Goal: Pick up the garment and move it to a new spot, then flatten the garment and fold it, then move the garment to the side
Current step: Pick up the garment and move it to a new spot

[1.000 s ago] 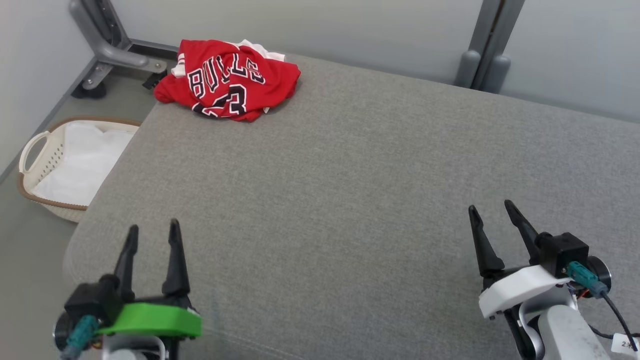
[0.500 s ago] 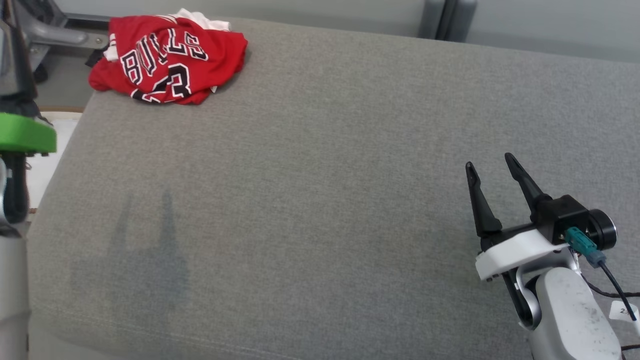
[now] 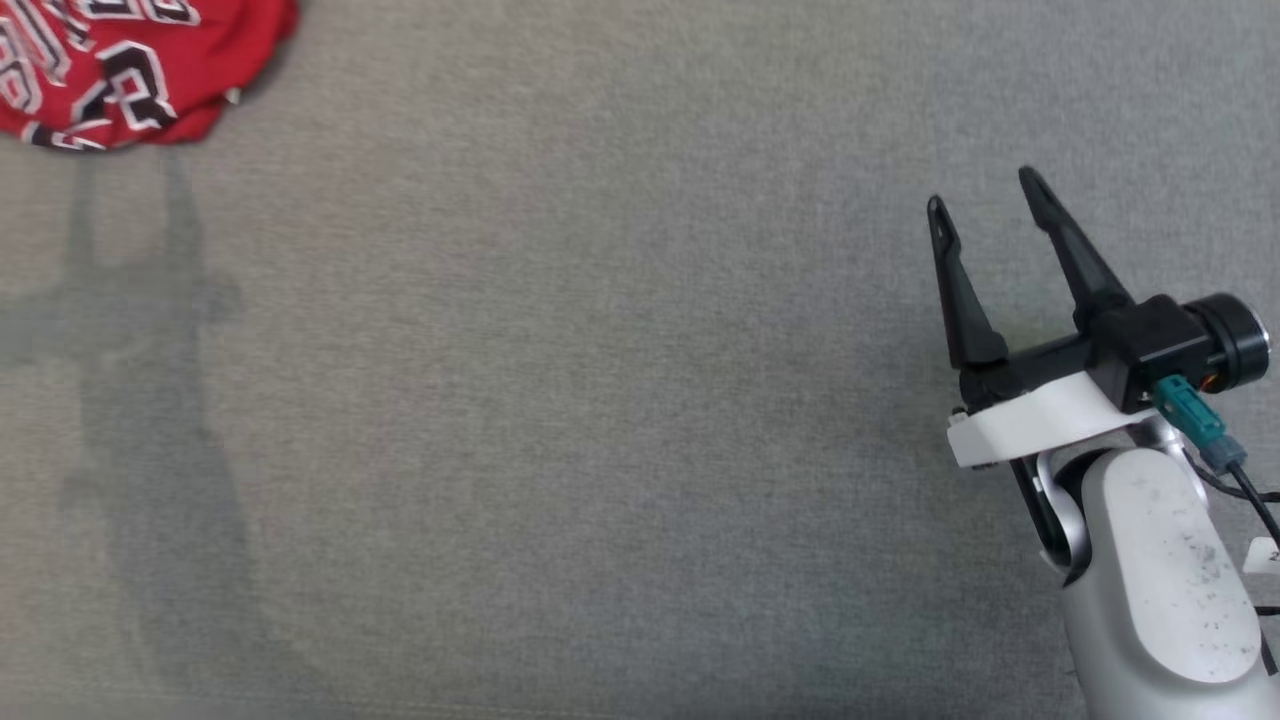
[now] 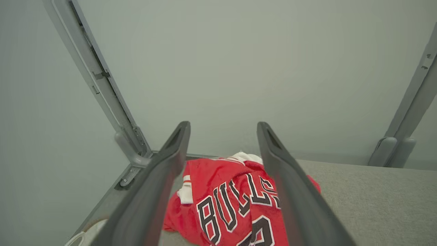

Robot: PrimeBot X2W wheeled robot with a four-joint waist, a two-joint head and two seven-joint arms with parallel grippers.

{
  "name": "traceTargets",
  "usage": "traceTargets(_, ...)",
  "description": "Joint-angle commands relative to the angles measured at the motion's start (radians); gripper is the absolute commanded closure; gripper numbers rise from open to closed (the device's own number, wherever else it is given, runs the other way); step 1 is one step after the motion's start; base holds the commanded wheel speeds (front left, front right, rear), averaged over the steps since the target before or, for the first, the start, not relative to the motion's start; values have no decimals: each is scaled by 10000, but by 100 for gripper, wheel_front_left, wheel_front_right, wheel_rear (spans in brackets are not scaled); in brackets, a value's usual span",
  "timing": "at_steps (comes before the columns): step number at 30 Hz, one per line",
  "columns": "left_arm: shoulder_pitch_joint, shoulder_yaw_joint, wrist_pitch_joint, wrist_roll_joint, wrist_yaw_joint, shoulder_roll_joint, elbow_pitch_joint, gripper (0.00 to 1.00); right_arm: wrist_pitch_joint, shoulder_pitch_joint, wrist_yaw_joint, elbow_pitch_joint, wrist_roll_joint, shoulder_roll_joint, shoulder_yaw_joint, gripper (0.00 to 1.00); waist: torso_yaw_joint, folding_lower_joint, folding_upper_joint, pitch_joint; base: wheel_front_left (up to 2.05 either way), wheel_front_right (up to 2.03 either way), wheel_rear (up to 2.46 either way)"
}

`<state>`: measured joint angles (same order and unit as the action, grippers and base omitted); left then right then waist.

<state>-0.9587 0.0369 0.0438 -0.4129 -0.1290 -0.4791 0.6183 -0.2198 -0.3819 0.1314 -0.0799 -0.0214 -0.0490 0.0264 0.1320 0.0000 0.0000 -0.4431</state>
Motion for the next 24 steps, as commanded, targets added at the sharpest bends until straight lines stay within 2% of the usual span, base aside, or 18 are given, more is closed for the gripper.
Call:
traceTargets(1, -285, -35, 3, -147, -22, 47, 297, 0, 64, -104, -15, 225, -65, -30, 26, 0, -746, 0, 0, -1246, 0, 0, 0)
traceTargets(11, -1067, -464, 238, -1094, -22, 166, 2432, 0, 598, 184, -15, 2044, -332, -31, 245, 0, -859, 0, 0, -2236, 0, 0, 0)
traceTargets(16, -1450, -104, 464, -1244, -27, 22, 2932, 0, 778, 259, -15, 2565, -466, -30, 248, 0, -880, 0, 0, -2542, 0, 0, 0)
traceTargets(24, -2170, 481, 261, -1388, -28, -114, 3683, 0, 882, 288, -15, 2849, -486, -31, 326, 0, -1031, 0, 0, -2887, 0, 0, 0)
